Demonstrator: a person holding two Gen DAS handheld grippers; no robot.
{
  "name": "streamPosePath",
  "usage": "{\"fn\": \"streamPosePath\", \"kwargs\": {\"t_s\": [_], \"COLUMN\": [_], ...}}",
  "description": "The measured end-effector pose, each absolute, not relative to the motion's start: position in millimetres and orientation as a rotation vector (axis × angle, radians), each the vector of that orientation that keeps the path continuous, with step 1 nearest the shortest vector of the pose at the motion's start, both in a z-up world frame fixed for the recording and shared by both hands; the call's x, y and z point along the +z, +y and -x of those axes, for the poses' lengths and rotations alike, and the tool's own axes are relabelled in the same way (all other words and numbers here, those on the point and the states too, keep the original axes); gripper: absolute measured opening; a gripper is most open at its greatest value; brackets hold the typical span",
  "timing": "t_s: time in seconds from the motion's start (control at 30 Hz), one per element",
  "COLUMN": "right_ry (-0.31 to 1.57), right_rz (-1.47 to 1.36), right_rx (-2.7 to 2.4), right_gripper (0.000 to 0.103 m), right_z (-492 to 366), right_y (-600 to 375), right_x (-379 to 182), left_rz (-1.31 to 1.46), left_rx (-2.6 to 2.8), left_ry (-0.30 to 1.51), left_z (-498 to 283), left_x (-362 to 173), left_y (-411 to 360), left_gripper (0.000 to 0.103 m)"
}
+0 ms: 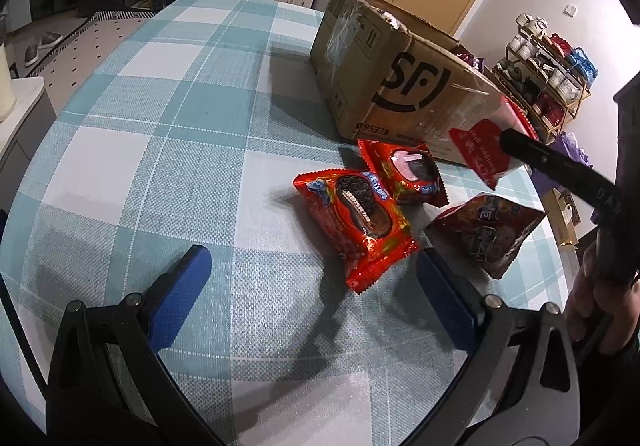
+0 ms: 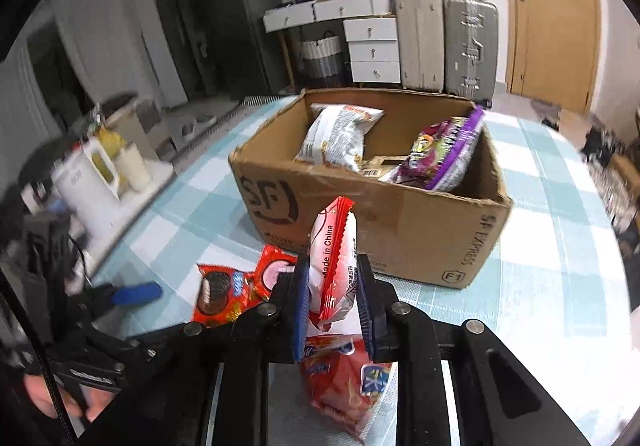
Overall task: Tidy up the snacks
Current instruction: 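Lift the red-white cracker bag with the right gripper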
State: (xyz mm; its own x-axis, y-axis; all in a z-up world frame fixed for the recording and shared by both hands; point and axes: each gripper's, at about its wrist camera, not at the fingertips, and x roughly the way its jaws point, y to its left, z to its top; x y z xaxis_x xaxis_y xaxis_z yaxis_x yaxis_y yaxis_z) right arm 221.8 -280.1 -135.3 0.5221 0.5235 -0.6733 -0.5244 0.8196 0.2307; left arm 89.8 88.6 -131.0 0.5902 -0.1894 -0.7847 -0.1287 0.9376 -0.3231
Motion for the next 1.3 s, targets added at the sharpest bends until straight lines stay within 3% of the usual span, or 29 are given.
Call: {"fn": "streamPosePath", "kwargs": {"t_s": [0.63, 1.3], "right_ry": [0.713, 0.714], "right_rz": [-0.097, -0.157], "right_rx": [0.604, 0.545], "right_gripper": [0.021, 0.021], "right_z": [-187, -160], "right_y": [-331, -369], "right_x": [-111, -124], "left_rz": [0.345, 0.222], "left_rx": [-0.046, 0.033], "left_ry": [0.967, 1.047], "left_z": [-102, -155], "left_x": [-122, -133], "left_y": [68, 38], "left_gripper": [0.102, 0.102]}}
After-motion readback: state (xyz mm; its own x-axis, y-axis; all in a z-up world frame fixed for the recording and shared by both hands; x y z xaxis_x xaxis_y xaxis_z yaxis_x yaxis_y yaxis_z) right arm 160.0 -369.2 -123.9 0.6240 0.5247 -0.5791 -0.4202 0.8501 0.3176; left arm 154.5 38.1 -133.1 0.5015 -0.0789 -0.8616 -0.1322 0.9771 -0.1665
